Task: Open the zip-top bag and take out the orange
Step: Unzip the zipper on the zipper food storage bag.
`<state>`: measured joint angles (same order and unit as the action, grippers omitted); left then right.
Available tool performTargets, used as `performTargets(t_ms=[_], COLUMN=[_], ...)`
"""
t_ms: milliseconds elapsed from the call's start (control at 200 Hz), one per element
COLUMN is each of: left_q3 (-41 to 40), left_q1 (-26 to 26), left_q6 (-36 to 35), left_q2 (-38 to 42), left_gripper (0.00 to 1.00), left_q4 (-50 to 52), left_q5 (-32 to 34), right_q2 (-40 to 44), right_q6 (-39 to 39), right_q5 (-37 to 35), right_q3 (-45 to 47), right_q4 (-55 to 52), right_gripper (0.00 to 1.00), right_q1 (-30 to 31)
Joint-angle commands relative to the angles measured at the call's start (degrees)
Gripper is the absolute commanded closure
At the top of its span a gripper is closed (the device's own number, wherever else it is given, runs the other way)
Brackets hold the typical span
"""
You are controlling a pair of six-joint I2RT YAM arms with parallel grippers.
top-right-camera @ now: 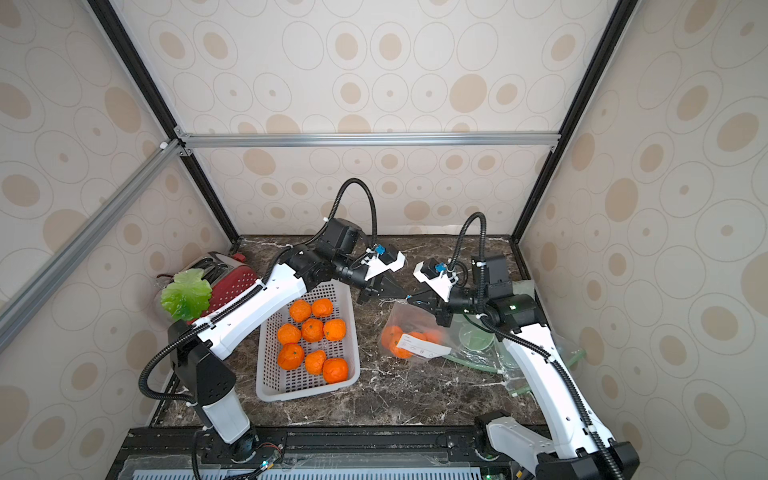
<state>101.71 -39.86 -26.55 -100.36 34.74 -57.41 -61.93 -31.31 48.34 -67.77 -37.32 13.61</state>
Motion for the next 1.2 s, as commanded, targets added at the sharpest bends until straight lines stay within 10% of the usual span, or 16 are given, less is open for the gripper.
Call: performTargets(t_ms=[0,1197], left_q3=[0.61,1.45], left_q1=[2.26,11.41], left_q6=[3.39,5.43], left_q2=[3.16,2.98], left_gripper=[1.00,1.00], left_q4=[-5.81,-13.47], left_q5=[5.95,10.55], right_q2=[2.89,24.55], right_q6=[-2.18,-4.42], right_q5=[-1.64,-27.97], right_q3=[-1.95,-7.06], right_q4=[-2.96,-34.62], right_gripper=[1.00,1.00], right_q1=[0.28,0.37])
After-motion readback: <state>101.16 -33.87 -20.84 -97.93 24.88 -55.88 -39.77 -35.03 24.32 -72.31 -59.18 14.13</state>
